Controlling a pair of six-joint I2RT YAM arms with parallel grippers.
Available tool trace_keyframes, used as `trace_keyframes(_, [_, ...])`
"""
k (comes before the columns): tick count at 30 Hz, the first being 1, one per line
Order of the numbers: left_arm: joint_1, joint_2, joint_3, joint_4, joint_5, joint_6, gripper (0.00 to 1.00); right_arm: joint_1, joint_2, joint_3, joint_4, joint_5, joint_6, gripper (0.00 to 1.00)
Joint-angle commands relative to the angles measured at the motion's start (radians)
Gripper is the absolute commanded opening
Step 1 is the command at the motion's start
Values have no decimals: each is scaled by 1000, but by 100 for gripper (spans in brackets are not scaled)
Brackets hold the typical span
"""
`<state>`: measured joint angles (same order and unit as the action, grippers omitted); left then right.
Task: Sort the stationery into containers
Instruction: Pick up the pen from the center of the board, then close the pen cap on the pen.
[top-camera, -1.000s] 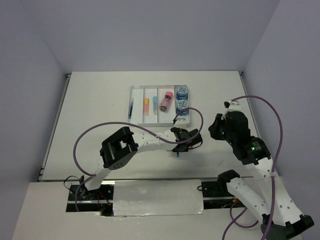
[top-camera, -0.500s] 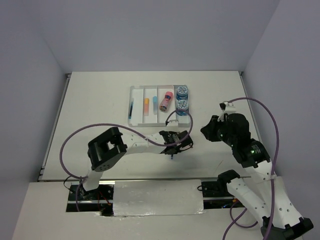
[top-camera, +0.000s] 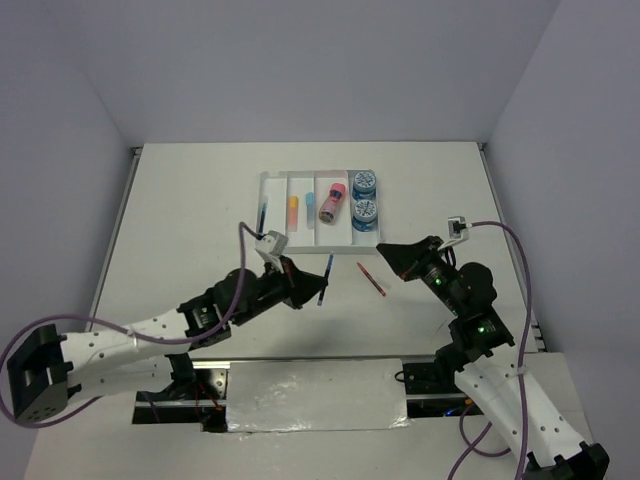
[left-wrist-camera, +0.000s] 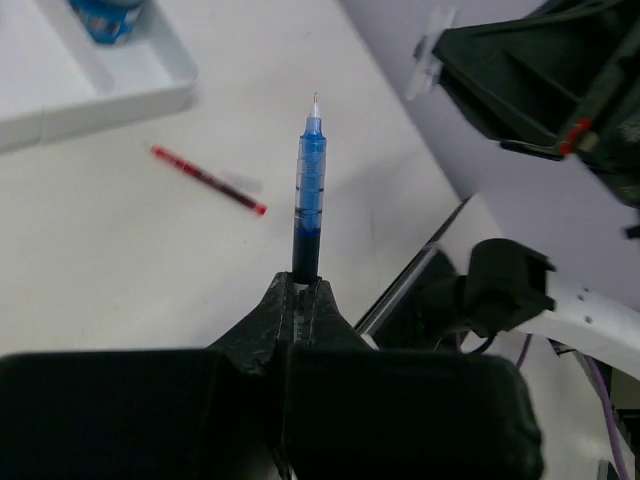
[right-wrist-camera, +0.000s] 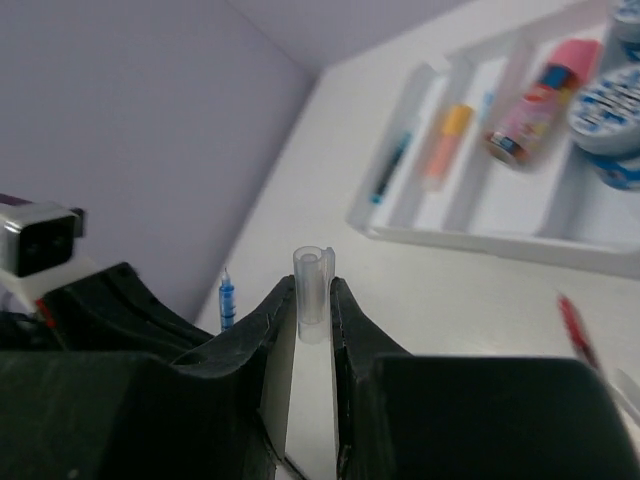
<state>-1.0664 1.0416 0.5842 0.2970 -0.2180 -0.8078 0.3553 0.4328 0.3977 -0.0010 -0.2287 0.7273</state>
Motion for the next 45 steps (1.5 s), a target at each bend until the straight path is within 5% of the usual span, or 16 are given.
trace_keyframes(1, [64,-115,-133,413,207,95,0,37,-26,-39,459,-32,188,7])
trace_keyframes(4, [121,-193,-168,487,328,70,0,106,-5,-14,608,8,210,7])
trace_keyframes(8, [140,-224,-150,516,402,56,0,328,59,55,624,155,117,7])
trace_keyframes(12, [143,-229,-115,490,424,61,0,410,147,116,619,209,67,7])
trace_keyframes(45, [174,-195,-52,447,479,79,0,465,281,139,618,144,-3,6])
